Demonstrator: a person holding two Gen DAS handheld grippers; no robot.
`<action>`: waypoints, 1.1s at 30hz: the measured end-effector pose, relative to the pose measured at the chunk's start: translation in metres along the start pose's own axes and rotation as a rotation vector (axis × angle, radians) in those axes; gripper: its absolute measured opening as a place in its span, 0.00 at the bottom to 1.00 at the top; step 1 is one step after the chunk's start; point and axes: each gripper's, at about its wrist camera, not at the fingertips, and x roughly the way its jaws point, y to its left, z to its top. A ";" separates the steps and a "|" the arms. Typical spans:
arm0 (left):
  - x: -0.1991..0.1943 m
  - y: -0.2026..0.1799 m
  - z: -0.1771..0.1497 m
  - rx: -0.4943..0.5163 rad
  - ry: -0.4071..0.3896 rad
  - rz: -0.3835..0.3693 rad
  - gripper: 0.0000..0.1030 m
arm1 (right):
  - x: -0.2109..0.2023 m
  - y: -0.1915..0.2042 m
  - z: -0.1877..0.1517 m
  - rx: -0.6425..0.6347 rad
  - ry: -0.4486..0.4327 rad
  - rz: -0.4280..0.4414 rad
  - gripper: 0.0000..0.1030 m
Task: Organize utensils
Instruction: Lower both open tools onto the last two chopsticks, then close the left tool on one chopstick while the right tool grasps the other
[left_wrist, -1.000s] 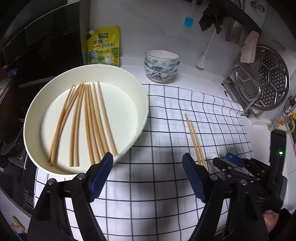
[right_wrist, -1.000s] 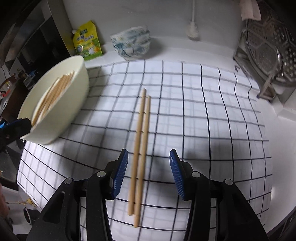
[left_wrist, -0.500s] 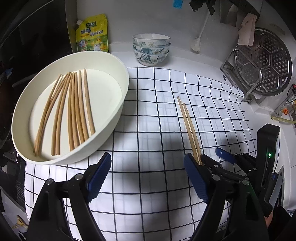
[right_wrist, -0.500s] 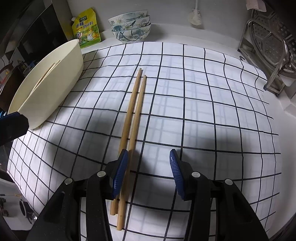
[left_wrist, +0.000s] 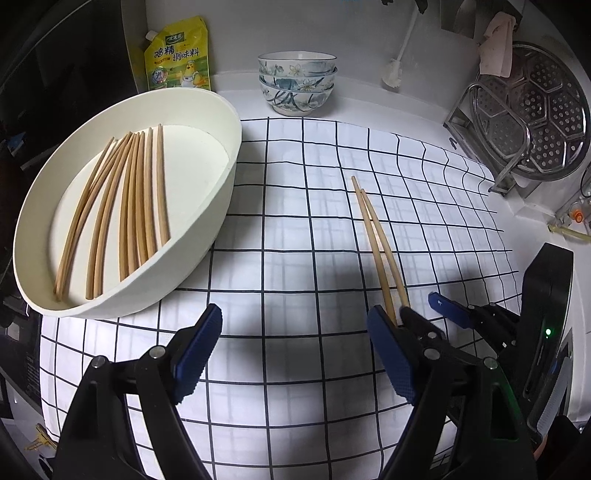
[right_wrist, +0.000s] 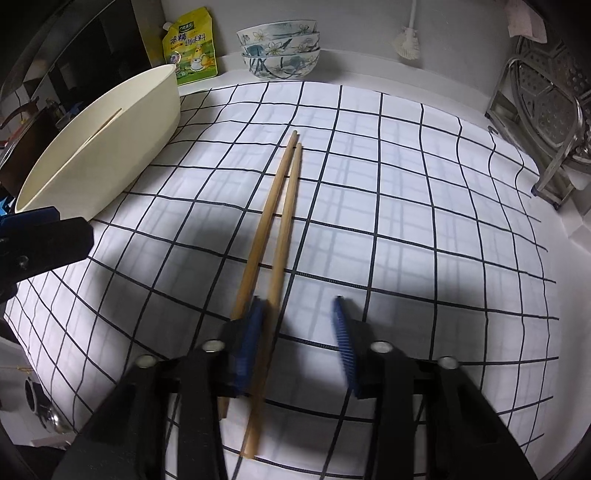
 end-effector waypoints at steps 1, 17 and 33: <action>0.002 -0.002 0.000 0.001 0.002 0.000 0.77 | 0.000 -0.001 0.000 -0.002 -0.001 0.000 0.20; 0.054 -0.044 0.002 0.032 0.030 0.011 0.84 | -0.004 -0.064 -0.004 0.094 -0.018 -0.012 0.07; 0.081 -0.054 0.004 0.007 0.022 0.093 0.85 | -0.006 -0.085 -0.003 0.104 -0.043 0.000 0.28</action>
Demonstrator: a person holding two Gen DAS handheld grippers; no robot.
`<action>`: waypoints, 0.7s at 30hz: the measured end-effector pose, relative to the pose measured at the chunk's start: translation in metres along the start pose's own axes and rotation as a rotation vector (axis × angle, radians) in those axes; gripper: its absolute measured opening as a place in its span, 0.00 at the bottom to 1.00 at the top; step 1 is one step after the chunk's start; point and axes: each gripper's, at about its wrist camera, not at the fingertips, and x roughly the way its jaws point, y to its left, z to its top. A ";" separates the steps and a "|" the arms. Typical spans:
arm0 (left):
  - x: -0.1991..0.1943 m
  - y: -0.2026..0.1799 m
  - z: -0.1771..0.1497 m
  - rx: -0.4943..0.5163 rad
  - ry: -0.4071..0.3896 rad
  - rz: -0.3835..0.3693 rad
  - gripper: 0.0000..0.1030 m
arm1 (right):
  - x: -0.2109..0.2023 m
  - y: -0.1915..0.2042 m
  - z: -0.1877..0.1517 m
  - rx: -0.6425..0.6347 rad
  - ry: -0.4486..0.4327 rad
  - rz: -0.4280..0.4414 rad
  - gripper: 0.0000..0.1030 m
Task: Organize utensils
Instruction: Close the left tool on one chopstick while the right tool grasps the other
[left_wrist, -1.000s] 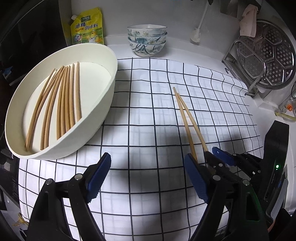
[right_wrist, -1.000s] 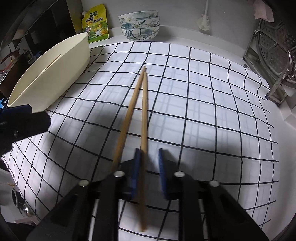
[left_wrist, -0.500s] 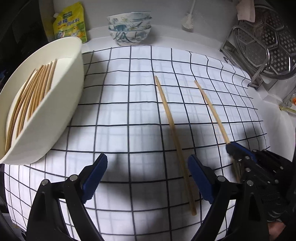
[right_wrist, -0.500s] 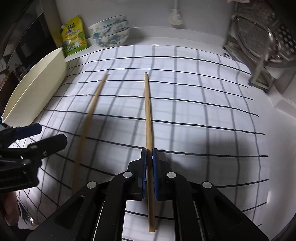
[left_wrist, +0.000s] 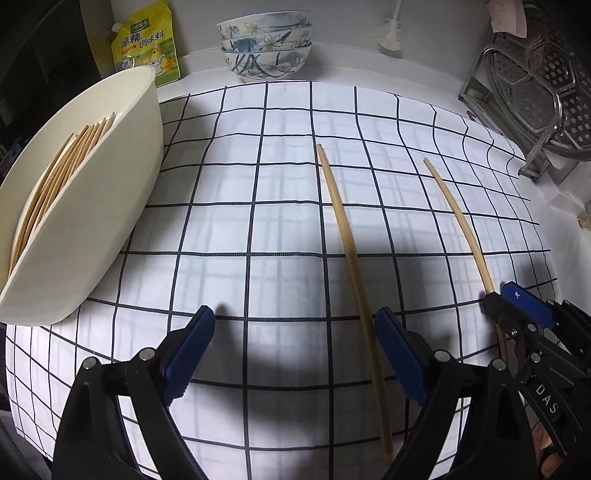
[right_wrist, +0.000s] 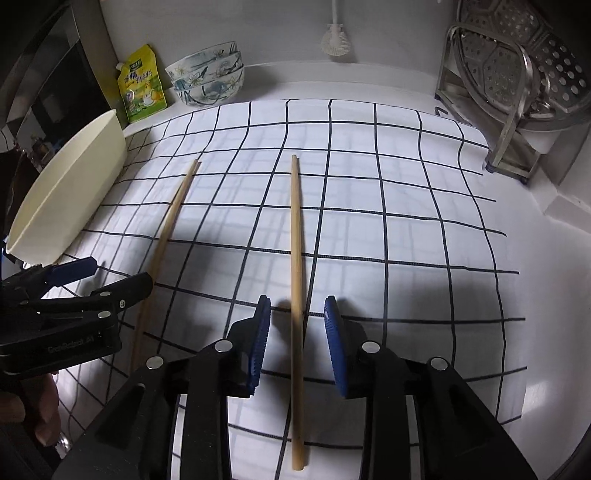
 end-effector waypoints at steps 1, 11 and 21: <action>0.001 -0.001 0.000 0.002 0.000 0.006 0.85 | 0.002 0.000 0.000 -0.004 0.003 -0.005 0.28; 0.008 -0.014 0.005 0.009 -0.018 0.033 0.86 | 0.006 0.006 0.000 -0.067 -0.013 -0.032 0.28; 0.000 -0.029 0.008 0.072 -0.030 -0.016 0.09 | 0.004 -0.001 0.000 -0.033 -0.017 -0.029 0.06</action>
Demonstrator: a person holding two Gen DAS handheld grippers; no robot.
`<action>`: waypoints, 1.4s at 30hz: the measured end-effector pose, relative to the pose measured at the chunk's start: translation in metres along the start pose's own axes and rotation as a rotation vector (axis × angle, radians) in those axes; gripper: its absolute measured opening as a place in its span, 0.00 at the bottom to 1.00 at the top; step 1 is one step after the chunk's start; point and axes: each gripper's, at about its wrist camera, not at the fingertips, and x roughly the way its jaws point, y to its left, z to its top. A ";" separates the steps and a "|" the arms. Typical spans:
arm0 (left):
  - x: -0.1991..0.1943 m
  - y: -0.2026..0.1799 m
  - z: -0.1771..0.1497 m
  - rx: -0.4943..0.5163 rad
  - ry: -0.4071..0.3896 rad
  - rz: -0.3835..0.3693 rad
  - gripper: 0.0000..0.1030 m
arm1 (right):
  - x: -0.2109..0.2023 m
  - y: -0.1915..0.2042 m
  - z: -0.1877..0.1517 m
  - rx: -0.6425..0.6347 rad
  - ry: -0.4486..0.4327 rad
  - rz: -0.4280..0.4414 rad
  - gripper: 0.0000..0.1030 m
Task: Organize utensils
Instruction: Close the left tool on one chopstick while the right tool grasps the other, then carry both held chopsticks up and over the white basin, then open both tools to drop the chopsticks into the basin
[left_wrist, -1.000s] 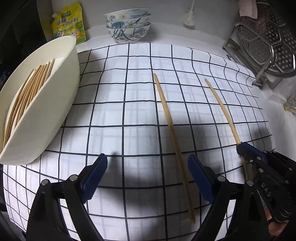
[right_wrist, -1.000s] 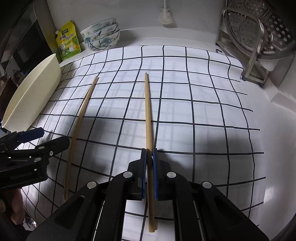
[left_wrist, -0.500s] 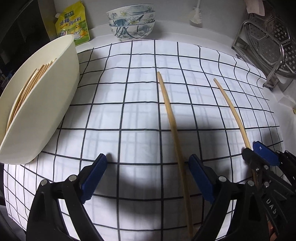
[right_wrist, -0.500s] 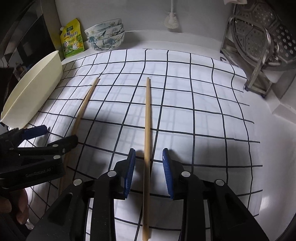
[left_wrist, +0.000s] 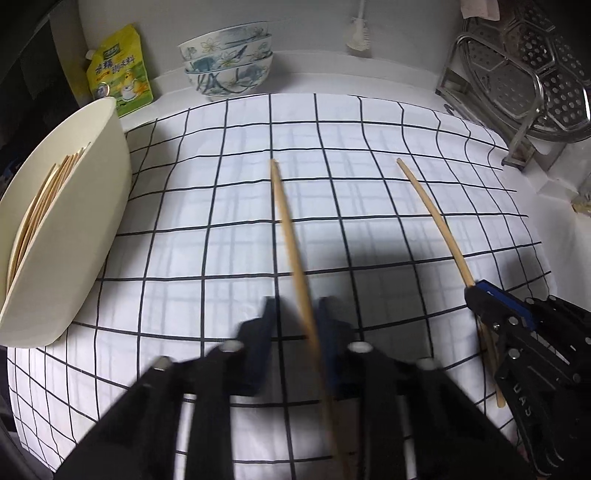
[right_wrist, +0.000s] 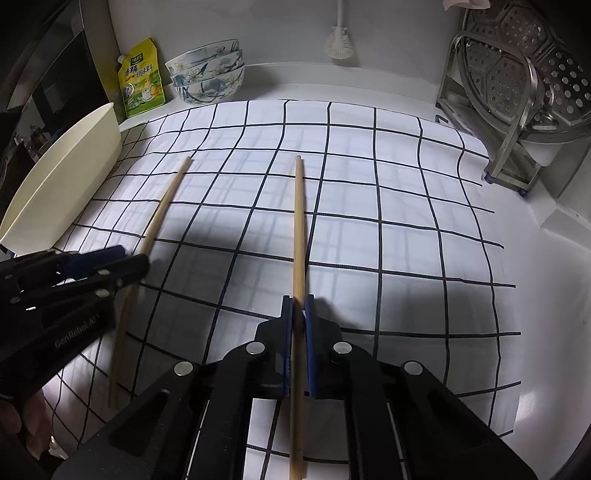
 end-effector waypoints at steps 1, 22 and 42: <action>0.001 0.000 0.001 -0.002 0.009 -0.009 0.07 | 0.000 0.000 0.000 0.001 0.000 0.000 0.06; -0.093 0.102 0.027 -0.093 -0.115 -0.063 0.07 | -0.058 0.081 0.065 -0.025 -0.095 0.149 0.06; -0.086 0.301 0.051 -0.263 -0.098 0.080 0.07 | 0.010 0.286 0.161 -0.122 -0.030 0.334 0.06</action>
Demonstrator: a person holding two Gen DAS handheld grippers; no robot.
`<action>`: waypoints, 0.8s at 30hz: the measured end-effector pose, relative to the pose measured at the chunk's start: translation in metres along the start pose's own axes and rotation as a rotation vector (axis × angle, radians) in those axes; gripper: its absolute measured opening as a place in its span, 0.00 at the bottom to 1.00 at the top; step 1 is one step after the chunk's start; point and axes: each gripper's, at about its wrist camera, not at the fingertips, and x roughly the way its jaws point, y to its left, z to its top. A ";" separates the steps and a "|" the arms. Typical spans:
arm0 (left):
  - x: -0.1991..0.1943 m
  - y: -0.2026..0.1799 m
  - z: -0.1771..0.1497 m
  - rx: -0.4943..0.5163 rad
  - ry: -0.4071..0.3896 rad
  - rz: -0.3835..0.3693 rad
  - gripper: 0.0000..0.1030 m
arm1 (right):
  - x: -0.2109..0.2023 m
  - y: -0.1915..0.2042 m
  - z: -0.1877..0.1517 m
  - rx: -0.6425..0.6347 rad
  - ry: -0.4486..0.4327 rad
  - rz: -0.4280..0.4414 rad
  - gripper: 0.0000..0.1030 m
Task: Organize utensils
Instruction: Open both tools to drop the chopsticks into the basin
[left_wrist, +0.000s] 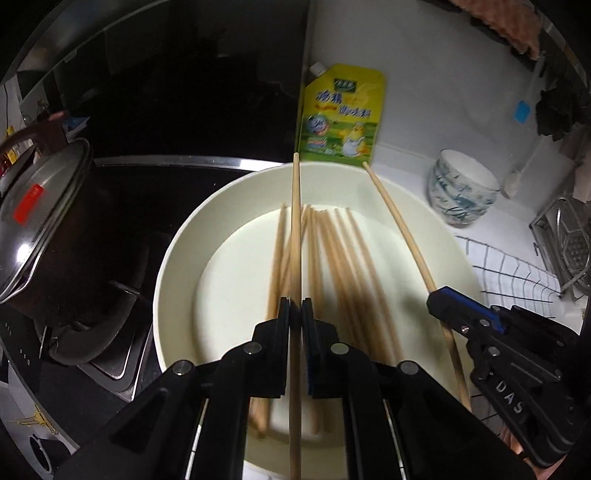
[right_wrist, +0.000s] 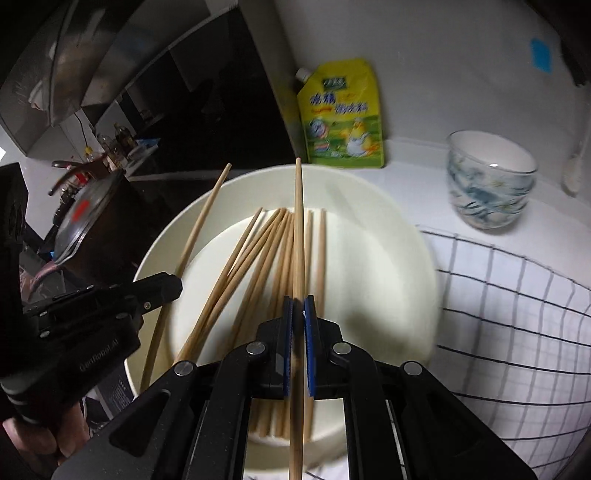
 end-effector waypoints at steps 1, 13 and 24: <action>0.005 0.003 0.001 0.003 0.009 0.003 0.07 | 0.009 0.003 0.000 0.008 0.020 -0.003 0.06; 0.025 0.018 0.003 0.011 0.058 -0.029 0.13 | 0.036 0.002 -0.001 0.071 0.071 -0.063 0.14; -0.002 0.031 0.001 -0.014 0.005 -0.004 0.67 | -0.002 0.009 -0.010 0.054 0.005 -0.114 0.37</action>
